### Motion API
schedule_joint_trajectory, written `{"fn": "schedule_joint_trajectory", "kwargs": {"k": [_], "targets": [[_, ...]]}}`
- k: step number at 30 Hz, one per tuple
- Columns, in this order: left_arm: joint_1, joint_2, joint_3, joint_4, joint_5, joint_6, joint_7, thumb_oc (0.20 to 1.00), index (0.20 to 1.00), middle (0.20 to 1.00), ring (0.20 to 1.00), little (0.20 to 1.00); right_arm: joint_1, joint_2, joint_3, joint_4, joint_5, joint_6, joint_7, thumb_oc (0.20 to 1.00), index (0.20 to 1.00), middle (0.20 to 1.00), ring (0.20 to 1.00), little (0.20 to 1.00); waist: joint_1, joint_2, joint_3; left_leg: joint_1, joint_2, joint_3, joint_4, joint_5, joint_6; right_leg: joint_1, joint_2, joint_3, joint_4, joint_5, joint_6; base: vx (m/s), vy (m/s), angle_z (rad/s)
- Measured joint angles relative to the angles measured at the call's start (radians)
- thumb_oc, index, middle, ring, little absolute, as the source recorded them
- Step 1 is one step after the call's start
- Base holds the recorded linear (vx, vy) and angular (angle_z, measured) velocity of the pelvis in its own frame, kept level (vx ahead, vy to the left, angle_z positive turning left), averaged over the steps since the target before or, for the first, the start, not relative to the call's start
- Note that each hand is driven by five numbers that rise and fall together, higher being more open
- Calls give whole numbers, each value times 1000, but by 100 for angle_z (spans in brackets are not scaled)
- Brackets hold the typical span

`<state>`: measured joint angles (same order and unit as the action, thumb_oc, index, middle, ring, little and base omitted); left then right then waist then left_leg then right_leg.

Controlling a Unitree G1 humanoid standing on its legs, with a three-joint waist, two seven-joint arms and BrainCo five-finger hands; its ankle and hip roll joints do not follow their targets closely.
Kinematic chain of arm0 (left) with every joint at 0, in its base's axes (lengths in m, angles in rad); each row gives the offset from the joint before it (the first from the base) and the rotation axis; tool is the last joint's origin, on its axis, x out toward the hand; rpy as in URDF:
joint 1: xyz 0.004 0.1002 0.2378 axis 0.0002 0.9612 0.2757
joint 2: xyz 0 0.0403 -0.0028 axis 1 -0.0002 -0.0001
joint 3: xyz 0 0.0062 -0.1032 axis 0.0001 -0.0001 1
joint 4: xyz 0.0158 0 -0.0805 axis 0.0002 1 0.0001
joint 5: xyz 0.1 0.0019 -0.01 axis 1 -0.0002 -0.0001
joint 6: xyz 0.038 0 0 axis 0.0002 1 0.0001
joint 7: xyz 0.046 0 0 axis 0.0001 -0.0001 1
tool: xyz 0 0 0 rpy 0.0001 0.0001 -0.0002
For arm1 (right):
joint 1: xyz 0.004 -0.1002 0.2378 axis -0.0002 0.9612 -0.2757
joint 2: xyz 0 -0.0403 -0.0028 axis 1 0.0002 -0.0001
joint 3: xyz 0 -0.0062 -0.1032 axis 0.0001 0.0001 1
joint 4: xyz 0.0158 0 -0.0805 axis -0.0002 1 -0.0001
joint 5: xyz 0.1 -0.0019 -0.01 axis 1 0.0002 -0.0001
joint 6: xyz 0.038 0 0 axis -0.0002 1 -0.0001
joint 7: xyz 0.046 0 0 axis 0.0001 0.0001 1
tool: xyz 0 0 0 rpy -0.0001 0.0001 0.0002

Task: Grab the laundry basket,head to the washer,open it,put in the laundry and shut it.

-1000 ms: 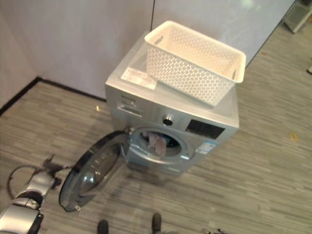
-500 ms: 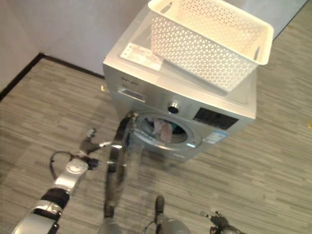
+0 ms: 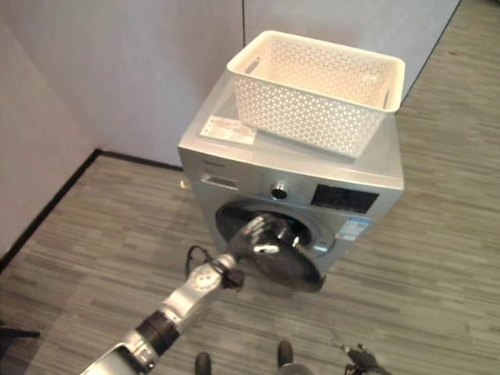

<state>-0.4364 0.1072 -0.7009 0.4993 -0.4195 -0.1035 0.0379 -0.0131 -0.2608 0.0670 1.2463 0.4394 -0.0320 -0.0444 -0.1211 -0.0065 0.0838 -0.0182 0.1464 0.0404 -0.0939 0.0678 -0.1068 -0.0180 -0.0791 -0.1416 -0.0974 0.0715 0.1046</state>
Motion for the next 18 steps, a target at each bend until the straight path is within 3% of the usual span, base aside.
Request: {"fn": "schedule_joint_trajectory", "kwargs": {"k": [4,5,8,11,15,17,18], "targets": [[-28,49,-13,-40,27,-20,20,1000,1000,1000,1000,1000,23,4,7,-1,-1,-1,0,1000,1000,1000,1000,1000,-15,-2,-19,-1,1,1,0,-1,2,-1,-3,0,0,-1,1,10,9,0],[10,97,19,-150,26,-40,19,1000,1000,1000,1000,1000,45,5,7,-2,-2,-4,1,1000,1000,1000,1000,1000,-21,-2,-30,-2,2,-2,0,-2,3,0,-3,-2,0,-2,1,0,0,0],[123,151,122,-205,25,-68,-9,1000,1000,1000,1000,1000,84,8,46,3,-7,-4,9,1000,1000,1000,1000,1000,5,4,-50,-2,1,-5,0,-4,5,2,-4,-6,0,-3,-1,5,17,3],[219,205,157,-204,26,-67,-35,1000,1000,1000,1000,1000,68,14,88,3,-25,-4,34,1000,1000,1000,1000,1000,34,8,-54,-3,1,-8,0,-3,5,2,-5,-8,0,-2,-2,-4,23,2],[463,296,263,-213,25,-71,-113,1000,1000,1000,1000,1000,0,17,223,-25,-74,-10,71,1000,1000,1000,1000,1000,110,19,-53,-24,0,-46,-4,1,0,3,-5,-47,-1,-4,-2,-38,24,28],[601,361,309,-199,19,-66,-136,1000,1000,1000,1000,1000,-92,24,233,-7,-99,-12,83,1000,1000,1000,1000,1000,186,44,-41,-65,-2,-93,-1,16,0,-5,-8,-91,-1,-9,-3,-96,27,53],[627,357,334,-195,8,-67,-143,1000,1000,1000,1000,1000,-131,20,239,3,-100,-9,86,1000,1000,1000,1000,1000,204,41,-41,-76,1,-109,1,18,-2,-14,-7,-107,-1,-9,-2,-90,16,54]]}}
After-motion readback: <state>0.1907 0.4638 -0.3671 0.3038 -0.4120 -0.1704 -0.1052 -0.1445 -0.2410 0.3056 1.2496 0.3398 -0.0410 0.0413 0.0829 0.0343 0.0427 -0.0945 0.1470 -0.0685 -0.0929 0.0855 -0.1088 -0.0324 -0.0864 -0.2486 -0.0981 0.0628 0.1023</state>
